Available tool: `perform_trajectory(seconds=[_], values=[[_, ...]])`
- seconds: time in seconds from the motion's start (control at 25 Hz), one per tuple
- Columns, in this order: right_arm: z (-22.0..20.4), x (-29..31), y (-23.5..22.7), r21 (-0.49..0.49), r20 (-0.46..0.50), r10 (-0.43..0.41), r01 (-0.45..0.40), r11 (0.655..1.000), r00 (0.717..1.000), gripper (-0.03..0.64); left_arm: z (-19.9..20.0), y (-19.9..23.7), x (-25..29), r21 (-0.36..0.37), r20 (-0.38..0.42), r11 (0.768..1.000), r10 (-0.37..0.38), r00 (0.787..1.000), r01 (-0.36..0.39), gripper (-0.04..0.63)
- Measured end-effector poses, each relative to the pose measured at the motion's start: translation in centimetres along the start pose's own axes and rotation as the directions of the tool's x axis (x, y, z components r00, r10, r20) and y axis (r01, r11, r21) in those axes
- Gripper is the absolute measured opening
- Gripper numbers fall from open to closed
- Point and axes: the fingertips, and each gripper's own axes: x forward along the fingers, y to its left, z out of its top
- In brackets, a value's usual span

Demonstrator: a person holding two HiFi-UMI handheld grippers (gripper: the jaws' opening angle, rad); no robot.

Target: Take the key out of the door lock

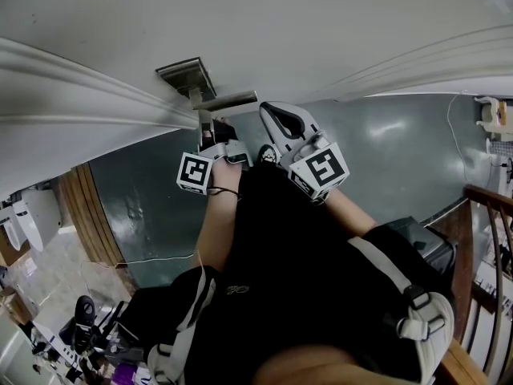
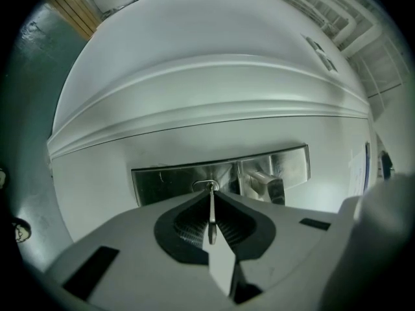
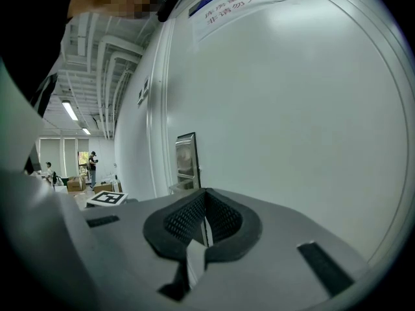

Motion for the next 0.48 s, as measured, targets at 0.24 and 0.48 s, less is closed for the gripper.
perform_trajectory(seconds=[0.24,0.48], values=[[-0.5,-0.3,0.5,0.001,-0.005,-0.013,0.013,1.0,1.0,0.008,-0.4,0.1,-0.9,0.012,-0.031,1.0,-0.008,0.999,0.009,0.034],[-1.3,-0.6,1.7,0.015,-0.014,-0.035,0.035,0.999,0.999,0.008,-0.2,0.0,-2.2,0.027,-0.067,0.999,-0.014,0.998,0.016,0.034]])
